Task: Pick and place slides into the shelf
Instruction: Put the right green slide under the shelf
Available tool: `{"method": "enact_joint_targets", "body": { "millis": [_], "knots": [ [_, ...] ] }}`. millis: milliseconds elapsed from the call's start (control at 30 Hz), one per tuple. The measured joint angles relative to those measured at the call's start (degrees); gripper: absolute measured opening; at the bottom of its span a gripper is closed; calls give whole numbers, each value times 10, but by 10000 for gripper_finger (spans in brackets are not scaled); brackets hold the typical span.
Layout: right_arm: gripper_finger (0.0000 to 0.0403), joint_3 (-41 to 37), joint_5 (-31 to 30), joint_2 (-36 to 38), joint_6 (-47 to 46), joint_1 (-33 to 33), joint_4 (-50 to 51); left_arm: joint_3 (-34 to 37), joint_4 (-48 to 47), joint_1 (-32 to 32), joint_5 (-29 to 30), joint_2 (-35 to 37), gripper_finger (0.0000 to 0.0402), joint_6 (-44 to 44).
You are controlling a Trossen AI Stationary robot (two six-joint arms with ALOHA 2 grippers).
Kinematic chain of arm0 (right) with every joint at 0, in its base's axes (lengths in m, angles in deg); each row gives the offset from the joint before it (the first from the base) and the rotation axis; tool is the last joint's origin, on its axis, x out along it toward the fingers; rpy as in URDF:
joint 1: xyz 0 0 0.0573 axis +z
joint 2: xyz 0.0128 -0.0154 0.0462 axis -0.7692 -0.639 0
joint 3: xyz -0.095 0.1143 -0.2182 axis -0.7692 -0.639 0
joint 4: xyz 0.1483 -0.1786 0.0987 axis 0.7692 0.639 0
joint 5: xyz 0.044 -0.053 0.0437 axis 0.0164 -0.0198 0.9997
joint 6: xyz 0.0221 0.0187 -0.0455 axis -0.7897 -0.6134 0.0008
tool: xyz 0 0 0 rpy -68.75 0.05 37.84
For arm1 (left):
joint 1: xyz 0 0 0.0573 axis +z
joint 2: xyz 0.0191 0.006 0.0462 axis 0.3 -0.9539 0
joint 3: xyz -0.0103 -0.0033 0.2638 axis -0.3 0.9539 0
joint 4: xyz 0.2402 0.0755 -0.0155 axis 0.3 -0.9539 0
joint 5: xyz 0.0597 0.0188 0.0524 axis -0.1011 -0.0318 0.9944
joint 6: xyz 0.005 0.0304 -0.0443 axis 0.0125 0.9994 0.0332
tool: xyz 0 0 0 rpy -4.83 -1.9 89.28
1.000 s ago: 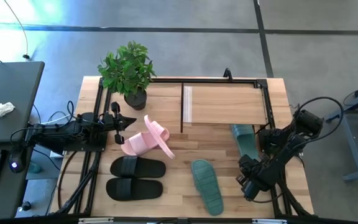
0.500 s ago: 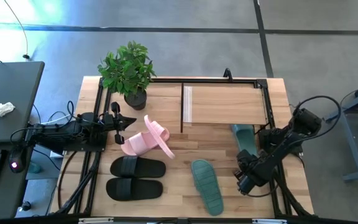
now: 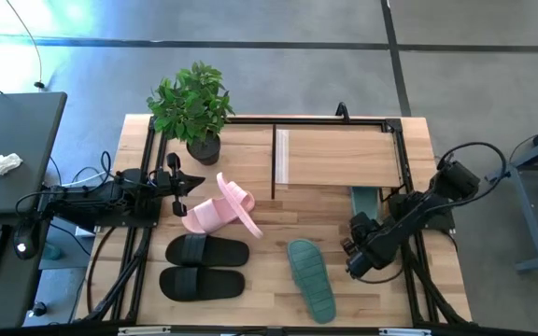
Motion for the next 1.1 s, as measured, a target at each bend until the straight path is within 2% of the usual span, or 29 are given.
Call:
{"method": "enact_joint_targets", "body": {
  "millis": [267,967,1100],
  "knots": [
    [82,0,11,0,2,-33,59,0,0,0,-1,0,1,0],
    [82,-24,13,1,18,-56,44,0,-1,0,-7,0,1,0],
    [82,-2,12,1,46,-56,47,0,4,0,-44,0,1,-9]
  ]
}}
